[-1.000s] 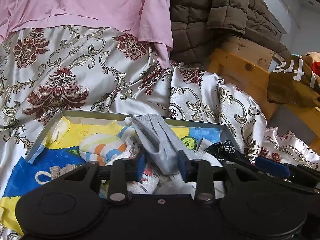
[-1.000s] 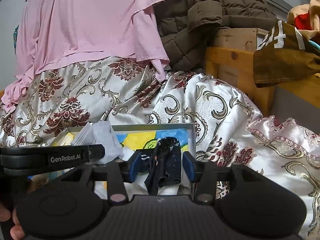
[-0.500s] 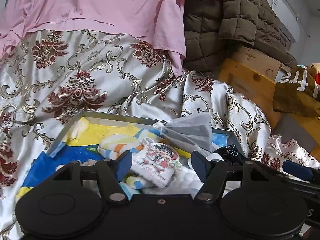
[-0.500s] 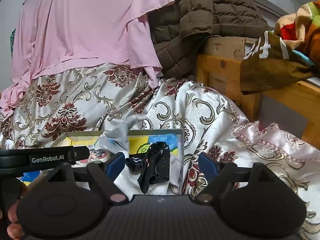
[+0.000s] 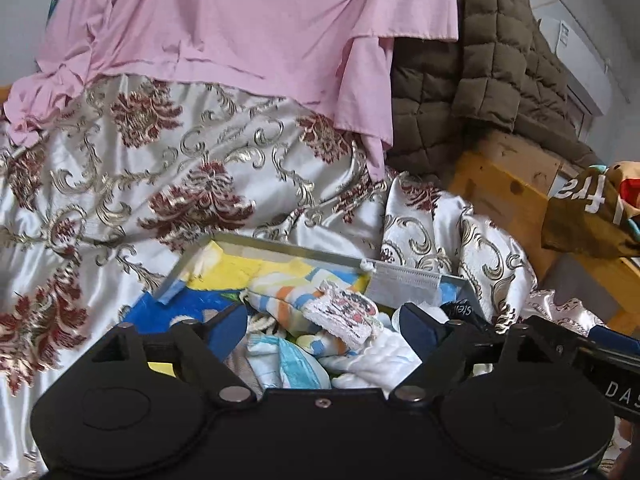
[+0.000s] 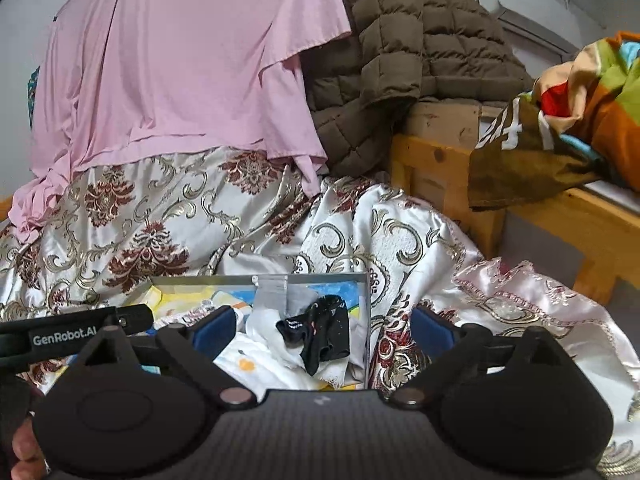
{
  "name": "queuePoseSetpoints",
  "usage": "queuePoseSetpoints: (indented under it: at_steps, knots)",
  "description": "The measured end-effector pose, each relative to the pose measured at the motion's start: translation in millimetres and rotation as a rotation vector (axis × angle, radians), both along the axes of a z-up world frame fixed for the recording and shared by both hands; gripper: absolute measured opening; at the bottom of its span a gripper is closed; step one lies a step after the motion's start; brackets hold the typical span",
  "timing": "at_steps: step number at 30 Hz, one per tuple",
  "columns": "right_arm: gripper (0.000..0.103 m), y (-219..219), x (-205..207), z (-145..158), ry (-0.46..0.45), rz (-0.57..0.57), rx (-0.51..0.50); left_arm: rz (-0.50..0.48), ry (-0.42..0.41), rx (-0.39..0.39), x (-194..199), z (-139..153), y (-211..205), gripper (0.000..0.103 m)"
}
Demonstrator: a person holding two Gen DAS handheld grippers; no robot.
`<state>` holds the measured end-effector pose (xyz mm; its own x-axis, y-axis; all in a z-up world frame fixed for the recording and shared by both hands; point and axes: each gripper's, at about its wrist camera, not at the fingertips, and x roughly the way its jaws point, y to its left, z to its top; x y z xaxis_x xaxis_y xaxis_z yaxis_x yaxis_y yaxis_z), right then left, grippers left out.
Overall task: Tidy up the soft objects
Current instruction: 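Lift both tools away from the tray and pull back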
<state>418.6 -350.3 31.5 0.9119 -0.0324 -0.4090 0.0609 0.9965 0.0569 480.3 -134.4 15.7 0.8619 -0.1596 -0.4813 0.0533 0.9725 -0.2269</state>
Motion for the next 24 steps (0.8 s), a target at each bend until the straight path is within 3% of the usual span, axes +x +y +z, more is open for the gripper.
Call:
queuePoseSetpoints:
  at_steps: [8, 24]
  knots:
    - [0.103, 9.5, -18.6, 21.6, -0.029, -0.004, -0.02, 0.01, -0.051, 0.005, -26.0, 21.7, 10.9, 0.096]
    - [0.103, 27.2, -61.9, 49.4, -0.07, 0.007, -0.026, 0.032, -0.104, -0.012, -76.1, 46.1, 39.7, 0.102]
